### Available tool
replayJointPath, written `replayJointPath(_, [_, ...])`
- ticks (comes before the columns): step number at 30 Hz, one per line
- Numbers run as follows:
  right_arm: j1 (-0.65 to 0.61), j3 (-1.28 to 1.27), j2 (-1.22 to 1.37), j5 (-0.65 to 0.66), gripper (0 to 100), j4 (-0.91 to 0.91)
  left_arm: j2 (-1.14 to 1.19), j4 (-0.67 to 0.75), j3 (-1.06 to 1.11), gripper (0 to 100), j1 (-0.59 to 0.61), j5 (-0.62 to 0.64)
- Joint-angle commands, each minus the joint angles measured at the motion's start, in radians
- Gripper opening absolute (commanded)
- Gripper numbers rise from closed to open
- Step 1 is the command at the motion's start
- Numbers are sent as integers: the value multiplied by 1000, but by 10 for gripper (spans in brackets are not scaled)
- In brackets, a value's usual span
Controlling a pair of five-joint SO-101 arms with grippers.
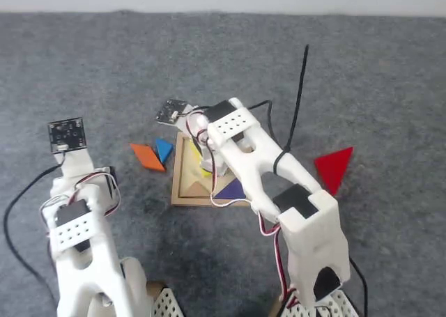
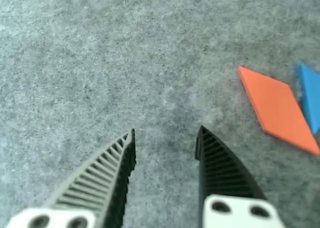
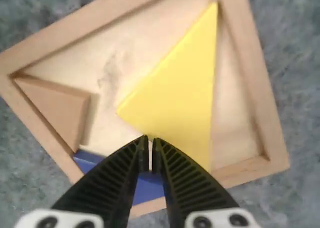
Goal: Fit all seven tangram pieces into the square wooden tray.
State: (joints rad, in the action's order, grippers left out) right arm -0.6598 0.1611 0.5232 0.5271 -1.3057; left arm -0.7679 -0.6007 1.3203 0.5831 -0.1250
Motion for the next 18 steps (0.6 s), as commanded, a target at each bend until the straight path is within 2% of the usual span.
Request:
replayJointPath(1, [54, 38, -27, 183, 46, -58, -31, 25, -38, 184, 2, 12])
replayJointPath(4, [73, 38, -56, 276, 46, -99, -31, 25, -38, 184, 0, 12])
replayJointPath(7, [97, 38, -62, 336, 46, -67, -31, 25, -38, 184, 0, 12])
replayJointPath(18, [122, 34, -62, 341, 42, 197, -31, 25, -38, 184, 2, 12])
